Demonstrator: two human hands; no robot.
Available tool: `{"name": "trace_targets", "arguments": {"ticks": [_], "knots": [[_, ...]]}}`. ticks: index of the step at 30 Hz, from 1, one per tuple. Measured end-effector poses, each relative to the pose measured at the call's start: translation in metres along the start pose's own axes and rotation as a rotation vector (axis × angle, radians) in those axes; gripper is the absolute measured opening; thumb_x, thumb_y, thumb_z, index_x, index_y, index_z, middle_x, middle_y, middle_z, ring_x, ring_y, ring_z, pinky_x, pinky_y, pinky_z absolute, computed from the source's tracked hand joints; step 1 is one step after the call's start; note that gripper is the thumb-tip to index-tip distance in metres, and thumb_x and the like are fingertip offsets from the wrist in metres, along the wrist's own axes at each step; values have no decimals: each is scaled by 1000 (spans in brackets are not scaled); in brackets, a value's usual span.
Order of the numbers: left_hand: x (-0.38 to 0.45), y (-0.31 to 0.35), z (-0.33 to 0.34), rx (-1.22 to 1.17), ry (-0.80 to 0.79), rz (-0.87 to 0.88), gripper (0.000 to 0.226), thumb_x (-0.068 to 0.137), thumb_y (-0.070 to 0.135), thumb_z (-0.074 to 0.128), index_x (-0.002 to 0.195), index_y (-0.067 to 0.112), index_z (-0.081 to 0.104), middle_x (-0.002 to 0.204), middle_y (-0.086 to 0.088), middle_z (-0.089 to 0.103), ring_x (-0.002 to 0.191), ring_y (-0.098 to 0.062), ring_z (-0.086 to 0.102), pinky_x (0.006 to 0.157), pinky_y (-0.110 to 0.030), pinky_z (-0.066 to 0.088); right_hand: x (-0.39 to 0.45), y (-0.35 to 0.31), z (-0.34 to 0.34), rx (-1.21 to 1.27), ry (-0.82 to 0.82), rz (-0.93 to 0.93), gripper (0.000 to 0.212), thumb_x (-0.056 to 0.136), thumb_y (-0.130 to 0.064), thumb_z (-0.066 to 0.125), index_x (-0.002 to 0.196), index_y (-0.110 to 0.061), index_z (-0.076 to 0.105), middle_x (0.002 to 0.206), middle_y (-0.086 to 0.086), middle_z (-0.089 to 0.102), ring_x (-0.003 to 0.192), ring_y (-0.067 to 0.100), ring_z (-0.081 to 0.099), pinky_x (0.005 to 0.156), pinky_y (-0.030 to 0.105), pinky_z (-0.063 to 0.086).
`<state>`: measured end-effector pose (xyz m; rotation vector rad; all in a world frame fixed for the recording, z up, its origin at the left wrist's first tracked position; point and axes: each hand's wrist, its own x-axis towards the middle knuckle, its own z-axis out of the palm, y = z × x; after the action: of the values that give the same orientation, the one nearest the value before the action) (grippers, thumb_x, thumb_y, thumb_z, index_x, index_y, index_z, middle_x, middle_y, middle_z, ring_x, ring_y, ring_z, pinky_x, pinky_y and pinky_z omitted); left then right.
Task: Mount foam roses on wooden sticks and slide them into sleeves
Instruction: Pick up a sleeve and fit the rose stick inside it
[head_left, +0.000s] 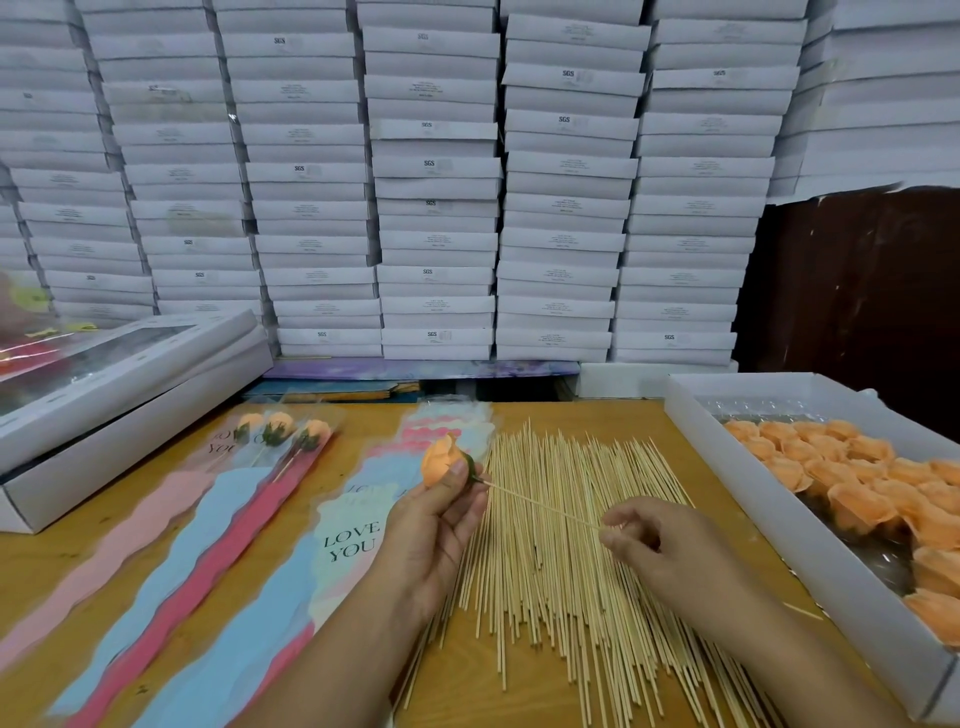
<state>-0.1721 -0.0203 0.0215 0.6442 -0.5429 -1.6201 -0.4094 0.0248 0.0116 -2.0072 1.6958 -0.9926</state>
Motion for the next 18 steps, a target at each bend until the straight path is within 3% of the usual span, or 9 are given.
{"name": "trace_targets", "arguments": {"ticks": [5, 10, 15, 18], "knots": [[-1, -1, -1, 2, -11, -2, 20, 78, 9, 71, 95, -2, 70, 88, -14, 72, 77, -17, 70, 75, -27, 60, 1, 1, -1, 5, 74, 44, 19, 87, -28, 75, 71, -33, 66, 75, -23, 65, 72, -1, 59, 56, 14, 45], [-1, -2, -1, -17, -37, -17, 21, 78, 8, 69, 95, -3, 69, 88, -14, 70, 80, -18, 68, 70, -26, 62, -1, -2, -3, -42, 35, -4, 26, 92, -22, 69, 72, -36, 61, 69, -7, 64, 71, 0, 58, 57, 16, 43], [0, -2, 0, -13, -32, -21, 23, 77, 10, 71, 96, -3, 69, 90, -14, 71, 79, -18, 69, 70, -26, 63, -1, -2, -4, -67, 7, -17, 29, 97, -22, 61, 72, -38, 59, 72, -12, 67, 69, 4, 61, 59, 20, 47], [1, 2, 3, 30, -29, -13, 36, 76, 14, 73, 107, -4, 68, 98, -14, 72, 85, -18, 71, 75, -26, 61, 0, -3, -4, -35, 39, -21, 30, 96, -21, 61, 71, -38, 61, 71, -15, 68, 68, 1, 61, 57, 16, 44]]}}
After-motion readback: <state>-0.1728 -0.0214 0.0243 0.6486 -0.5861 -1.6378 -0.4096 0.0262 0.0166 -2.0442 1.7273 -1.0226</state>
